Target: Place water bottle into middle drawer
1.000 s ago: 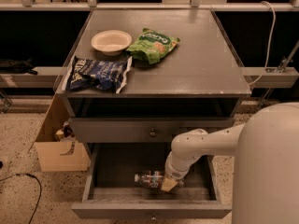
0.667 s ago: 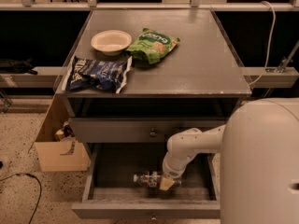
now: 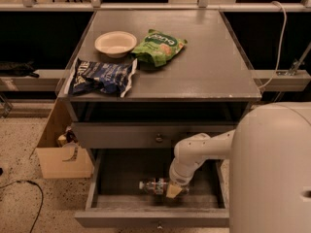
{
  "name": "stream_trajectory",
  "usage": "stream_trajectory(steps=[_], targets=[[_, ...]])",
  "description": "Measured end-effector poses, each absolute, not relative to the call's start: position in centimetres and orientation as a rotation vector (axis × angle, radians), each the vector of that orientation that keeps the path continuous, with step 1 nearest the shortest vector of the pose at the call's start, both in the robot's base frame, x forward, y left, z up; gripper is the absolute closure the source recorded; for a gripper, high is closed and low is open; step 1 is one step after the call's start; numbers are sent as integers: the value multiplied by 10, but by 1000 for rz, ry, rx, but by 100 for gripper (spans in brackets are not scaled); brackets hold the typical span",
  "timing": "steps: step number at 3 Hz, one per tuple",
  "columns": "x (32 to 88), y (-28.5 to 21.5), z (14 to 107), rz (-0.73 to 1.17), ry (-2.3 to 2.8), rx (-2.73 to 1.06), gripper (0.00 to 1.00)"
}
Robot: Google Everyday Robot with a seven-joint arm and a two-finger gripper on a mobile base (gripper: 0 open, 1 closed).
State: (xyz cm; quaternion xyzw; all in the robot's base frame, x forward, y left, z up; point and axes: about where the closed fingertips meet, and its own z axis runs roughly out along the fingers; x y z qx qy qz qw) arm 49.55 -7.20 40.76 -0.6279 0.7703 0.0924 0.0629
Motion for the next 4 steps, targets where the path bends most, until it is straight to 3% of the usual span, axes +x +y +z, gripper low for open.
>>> stream_trajectory(steps=[3,4], targets=[[496,-72,408,279,2328,-1897,17],[495,-72,407,279,2328,-1897,0]])
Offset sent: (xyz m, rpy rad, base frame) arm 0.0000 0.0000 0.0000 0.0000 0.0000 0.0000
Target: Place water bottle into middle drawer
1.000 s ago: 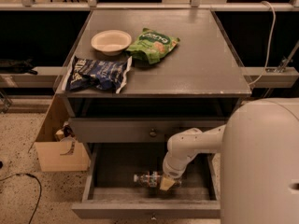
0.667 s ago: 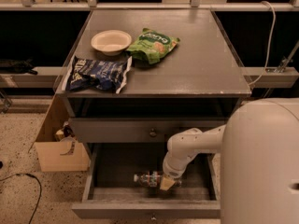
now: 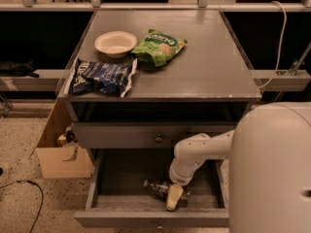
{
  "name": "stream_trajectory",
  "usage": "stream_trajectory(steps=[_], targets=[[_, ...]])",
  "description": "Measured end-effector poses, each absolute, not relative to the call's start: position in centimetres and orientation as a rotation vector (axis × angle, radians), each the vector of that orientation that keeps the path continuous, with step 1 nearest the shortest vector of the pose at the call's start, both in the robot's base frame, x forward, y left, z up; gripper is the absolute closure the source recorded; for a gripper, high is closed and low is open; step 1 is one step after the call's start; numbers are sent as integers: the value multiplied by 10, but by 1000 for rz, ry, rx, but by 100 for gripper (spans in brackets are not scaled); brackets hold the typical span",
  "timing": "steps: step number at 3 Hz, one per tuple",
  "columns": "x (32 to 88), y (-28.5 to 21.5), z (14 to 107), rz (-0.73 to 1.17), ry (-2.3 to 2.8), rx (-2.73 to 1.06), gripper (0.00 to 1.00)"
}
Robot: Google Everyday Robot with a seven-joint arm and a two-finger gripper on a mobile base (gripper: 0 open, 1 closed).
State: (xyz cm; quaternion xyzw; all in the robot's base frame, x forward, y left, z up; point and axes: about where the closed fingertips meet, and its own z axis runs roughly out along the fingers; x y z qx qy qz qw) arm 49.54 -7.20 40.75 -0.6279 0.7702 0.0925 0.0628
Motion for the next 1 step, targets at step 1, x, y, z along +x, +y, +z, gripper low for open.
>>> stream_trajectory(steps=[1], targets=[[495,-72,407,279,2328,-1897,0]])
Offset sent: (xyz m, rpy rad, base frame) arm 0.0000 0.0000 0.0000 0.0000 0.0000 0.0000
